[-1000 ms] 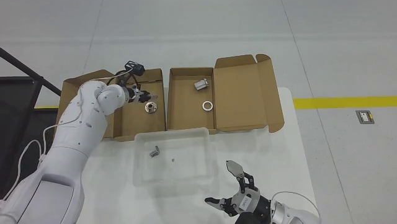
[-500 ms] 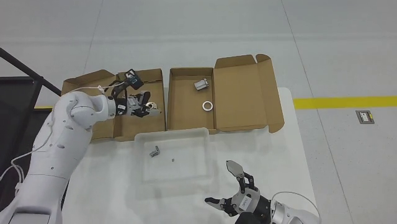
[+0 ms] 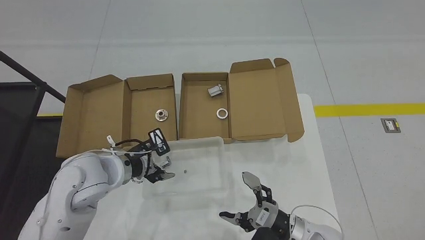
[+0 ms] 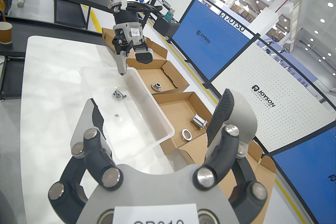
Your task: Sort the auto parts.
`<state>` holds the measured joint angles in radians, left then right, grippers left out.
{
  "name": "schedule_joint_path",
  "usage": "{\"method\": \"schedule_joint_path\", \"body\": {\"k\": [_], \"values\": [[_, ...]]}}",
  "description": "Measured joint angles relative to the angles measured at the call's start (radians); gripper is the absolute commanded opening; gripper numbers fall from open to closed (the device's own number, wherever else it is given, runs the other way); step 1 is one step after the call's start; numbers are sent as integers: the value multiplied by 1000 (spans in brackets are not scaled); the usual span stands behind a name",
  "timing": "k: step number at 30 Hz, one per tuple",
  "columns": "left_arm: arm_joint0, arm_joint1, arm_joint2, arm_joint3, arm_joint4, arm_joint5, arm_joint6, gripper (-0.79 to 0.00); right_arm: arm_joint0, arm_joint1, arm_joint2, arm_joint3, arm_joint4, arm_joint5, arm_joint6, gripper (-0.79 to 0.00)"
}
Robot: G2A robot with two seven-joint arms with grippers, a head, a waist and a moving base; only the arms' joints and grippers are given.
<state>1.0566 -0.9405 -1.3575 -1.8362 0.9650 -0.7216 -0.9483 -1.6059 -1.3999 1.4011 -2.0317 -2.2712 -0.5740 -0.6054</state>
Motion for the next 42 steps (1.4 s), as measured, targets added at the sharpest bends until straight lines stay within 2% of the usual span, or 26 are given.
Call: {"method": "schedule_joint_path", "body": {"k": [11, 16, 18, 19, 20, 21, 22, 27, 30, 35, 37, 42], "values": [[-2, 0, -1, 8, -27, -4, 2, 0, 0, 0, 0, 0, 0, 0, 0, 0], [18, 5, 20, -11, 65, 17, -29, 0, 0, 0, 0, 0, 0, 0, 0, 0], [6, 4, 48, -12, 109, 28, -72, -111, 0, 0, 0, 0, 0, 0, 0, 0], [-1, 3, 62, -10, 128, 38, -86, -142, 0, 0, 0, 0, 0, 0, 0, 0], [-10, 2, 78, -4, 143, 47, -98, -234, 0, 0, 0, 0, 0, 0, 0, 0], [-25, -1, 100, 8, 154, 56, -107, -289, 0, 0, 0, 0, 0, 0, 0, 0], [-40, -4, 116, 21, 158, 63, -109, -320, 0, 0, 0, 0, 0, 0, 0, 0], [-150, -27, 215, 137, 165, 96, -95, -323, 0, 0, 0, 0, 0, 0, 0, 0], [-211, -40, 270, 210, 142, 74, -99, -382, 0, 0, 0, 0, 0, 0, 0, 0], [-257, -50, 322, 269, 142, 66, -135, -302, 0, 0, 0, 0, 0, 0, 0, 0], [-264, -52, 329, 286, 149, 71, -143, -388, 0, 0, 0, 0, 0, 0, 0, 0], [-297, -59, 361, 349, 177, 67, -142, -422, 0, 0, 0, 0, 0, 0, 0, 0]]}}
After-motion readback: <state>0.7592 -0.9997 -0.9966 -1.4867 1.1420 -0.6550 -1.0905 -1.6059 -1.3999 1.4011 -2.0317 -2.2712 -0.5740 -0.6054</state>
